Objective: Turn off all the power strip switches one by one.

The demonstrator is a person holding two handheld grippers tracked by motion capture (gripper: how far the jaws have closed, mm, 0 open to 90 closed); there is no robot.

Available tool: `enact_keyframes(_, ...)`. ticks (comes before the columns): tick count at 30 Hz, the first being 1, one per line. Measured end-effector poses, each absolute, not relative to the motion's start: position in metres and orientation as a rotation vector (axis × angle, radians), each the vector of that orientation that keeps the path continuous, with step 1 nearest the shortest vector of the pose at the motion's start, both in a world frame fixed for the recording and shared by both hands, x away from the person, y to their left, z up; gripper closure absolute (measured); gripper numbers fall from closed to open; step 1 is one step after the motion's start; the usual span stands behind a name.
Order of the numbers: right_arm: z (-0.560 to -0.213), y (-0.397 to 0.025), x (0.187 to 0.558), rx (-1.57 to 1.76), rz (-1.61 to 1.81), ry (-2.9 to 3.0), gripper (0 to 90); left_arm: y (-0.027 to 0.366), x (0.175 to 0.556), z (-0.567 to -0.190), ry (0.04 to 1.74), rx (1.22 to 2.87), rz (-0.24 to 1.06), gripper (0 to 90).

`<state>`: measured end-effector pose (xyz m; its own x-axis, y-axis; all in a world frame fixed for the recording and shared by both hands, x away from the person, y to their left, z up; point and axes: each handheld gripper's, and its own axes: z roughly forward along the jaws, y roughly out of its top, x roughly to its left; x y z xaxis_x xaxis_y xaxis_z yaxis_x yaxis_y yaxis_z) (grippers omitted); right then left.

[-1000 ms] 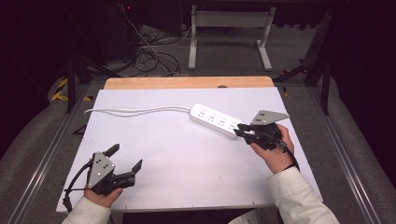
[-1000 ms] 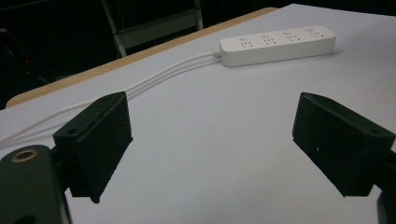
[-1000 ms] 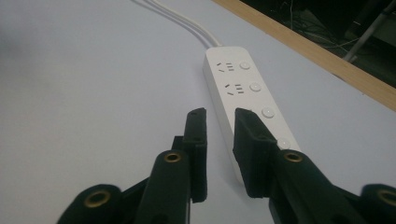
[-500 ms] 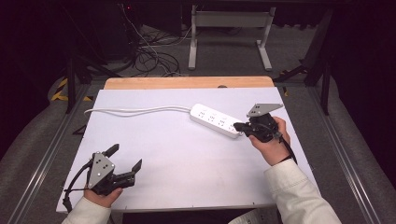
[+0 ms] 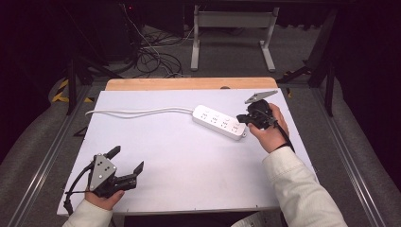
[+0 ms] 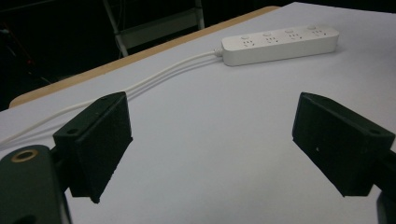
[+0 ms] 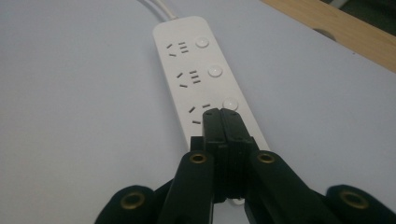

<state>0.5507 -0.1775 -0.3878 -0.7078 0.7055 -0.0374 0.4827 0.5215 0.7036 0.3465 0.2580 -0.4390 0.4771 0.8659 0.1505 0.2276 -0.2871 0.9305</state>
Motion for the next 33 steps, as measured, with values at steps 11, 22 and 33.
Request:
enact_keyframes(11,-0.415,-0.175,0.584,1.170,0.911,2.447,90.0,0.259,0.347,-0.439,0.928,1.784,0.847,12.8)
enact_keyframes(22,-0.432,-0.174,0.597,1.219,0.857,2.441,90.0,0.259,0.347,-0.440,0.927,1.787,0.846,12.8)
enact_keyframes(33,-0.437,-0.169,0.596,1.171,0.780,2.457,90.0,0.258,0.348,-0.440,0.932,1.792,0.840,12.8)
